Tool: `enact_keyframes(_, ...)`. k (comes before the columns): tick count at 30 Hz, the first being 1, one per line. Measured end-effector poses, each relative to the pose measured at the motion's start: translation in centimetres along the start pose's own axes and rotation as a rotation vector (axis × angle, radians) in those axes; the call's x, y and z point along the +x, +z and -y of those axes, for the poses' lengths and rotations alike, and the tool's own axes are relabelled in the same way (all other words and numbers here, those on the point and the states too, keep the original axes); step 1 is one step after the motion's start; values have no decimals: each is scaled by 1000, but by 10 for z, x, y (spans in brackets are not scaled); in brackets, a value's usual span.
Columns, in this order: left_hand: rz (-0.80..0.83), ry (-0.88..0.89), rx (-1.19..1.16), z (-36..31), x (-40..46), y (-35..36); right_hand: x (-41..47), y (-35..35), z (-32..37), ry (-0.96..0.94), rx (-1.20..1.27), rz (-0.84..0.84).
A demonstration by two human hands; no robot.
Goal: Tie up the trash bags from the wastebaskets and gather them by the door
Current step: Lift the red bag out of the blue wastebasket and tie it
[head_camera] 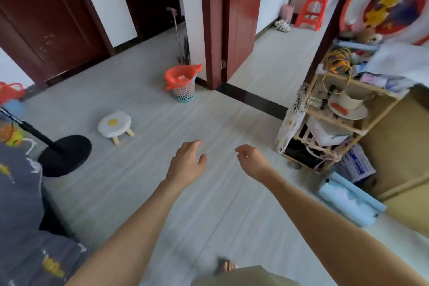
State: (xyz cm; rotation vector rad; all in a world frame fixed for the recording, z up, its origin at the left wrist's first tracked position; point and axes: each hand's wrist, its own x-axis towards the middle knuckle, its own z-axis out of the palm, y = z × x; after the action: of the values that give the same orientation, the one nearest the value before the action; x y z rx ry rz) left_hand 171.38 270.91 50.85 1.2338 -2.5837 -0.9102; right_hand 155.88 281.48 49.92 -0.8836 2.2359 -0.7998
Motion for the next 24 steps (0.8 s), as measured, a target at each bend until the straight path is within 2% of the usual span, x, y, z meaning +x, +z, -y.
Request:
enact_keyframes(7,-59,-126,-7,58,153,-63,174,10,92,-66,-29,88)
enact_keyframes(15,-96,-129,-58,156,360,-137,387,61,195,-52,-40,72)
enact_keyframes(19,-112,-117,-65,199,468,-198,488,82,268,-11,-28,47)
enact_keyframes(24,-94,-93,-53,237,575,-246,584,97,325,29,-9,30)
